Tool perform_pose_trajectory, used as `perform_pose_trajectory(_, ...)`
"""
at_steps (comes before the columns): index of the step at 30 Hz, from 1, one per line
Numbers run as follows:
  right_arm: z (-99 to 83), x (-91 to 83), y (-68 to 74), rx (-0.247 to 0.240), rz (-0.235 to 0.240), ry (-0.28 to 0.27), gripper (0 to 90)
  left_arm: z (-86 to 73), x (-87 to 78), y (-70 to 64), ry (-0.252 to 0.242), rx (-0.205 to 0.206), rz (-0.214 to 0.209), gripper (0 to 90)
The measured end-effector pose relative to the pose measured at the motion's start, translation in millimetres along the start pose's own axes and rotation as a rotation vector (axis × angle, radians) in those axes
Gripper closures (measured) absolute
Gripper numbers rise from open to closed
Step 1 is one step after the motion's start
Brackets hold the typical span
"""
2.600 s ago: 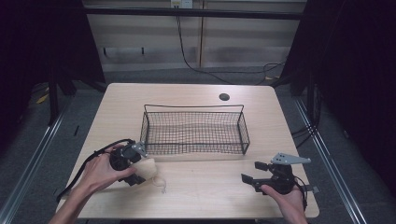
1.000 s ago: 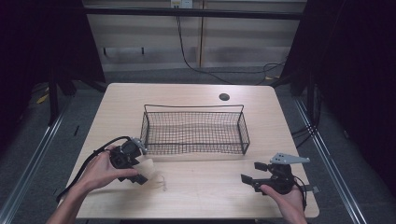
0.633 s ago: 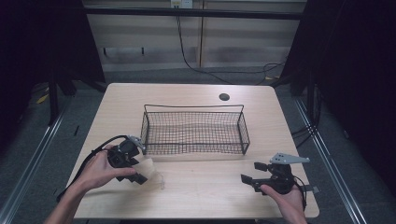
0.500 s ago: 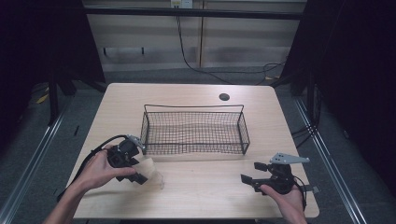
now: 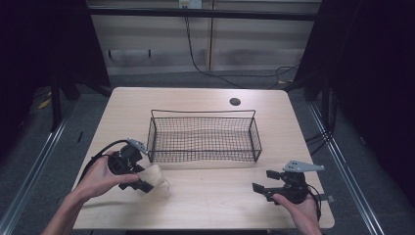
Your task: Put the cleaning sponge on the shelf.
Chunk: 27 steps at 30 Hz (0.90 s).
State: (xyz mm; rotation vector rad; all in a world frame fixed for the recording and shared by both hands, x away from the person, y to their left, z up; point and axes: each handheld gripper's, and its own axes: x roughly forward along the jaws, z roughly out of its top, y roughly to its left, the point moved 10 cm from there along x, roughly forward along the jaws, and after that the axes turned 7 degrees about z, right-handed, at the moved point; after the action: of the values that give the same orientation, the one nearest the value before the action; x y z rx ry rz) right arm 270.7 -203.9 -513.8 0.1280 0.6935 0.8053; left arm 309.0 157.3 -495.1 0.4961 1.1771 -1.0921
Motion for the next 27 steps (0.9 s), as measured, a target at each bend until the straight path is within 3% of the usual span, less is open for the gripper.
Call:
perform_pose_trajectory(17, 0.4, -0.1, 0.9, 0.000, 0.006, -0.003, 17.2, 16.3, -16.2, -11.2, -0.027, 0.030, -0.038, 25.9)
perform_pose_trajectory(18, 0.6, -0.1, 0.8, -0.002, 0.007, -0.004, 17.3, 16.6, -16.9, -12.1, -0.028, 0.027, -0.052, 25.9)
perform_pose_trajectory(27, 0.1, 0.1, 0.7, 0.003, 0.005, 0.000, 17.2, 20.3, -23.1, -11.7, -0.030, 0.004, -0.051, 25.9)
